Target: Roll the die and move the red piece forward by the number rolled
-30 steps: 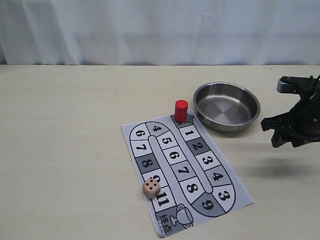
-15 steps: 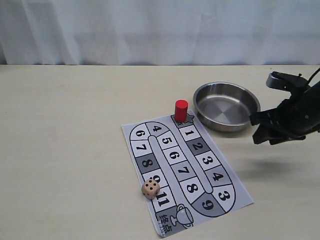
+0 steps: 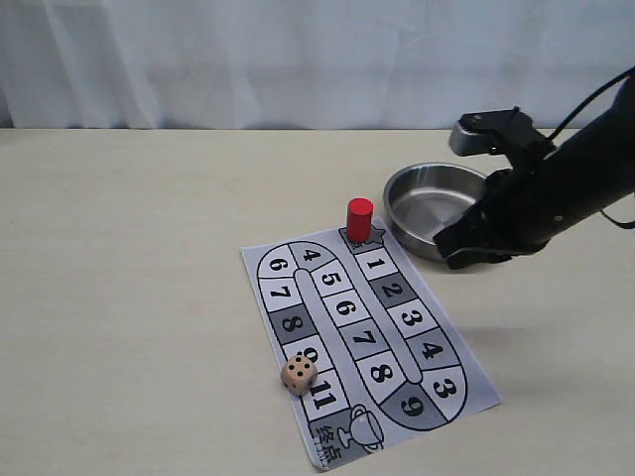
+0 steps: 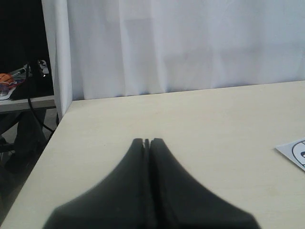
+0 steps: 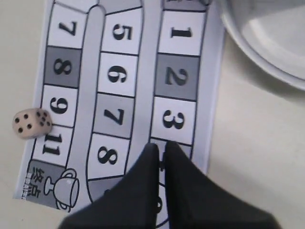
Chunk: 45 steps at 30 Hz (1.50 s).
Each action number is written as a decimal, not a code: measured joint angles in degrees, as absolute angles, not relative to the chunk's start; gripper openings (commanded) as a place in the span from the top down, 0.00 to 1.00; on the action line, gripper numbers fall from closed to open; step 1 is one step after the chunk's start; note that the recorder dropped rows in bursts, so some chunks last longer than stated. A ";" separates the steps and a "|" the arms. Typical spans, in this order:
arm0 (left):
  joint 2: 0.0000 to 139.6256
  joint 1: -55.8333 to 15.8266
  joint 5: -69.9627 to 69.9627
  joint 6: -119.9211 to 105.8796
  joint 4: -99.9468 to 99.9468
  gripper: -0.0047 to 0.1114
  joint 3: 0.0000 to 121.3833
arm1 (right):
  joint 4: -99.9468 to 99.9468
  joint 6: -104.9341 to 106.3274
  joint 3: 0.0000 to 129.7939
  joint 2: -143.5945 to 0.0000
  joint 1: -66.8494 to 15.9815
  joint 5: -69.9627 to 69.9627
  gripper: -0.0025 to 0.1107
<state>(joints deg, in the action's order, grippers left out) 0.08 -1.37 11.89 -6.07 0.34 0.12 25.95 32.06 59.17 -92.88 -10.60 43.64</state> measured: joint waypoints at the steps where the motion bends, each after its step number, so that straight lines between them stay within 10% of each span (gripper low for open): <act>1: 0.08 -1.37 11.89 -6.07 0.34 0.96 0.12 | 25.02 32.06 59.17 -92.89 -12.29 43.64 0.94; 24: 0.08 -1.37 11.89 -6.07 0.34 0.96 0.12 | 5.49 17.67 59.17 -97.97 -40.57 44.98 0.94; 45: 0.08 -1.37 11.89 -6.07 0.34 0.96 0.12 | 8.30 18.73 59.17 -109.44 -42.02 35.48 0.94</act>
<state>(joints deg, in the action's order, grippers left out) 0.08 -1.37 11.89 -6.07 0.34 0.12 8.30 18.73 59.17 -109.44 -42.02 35.48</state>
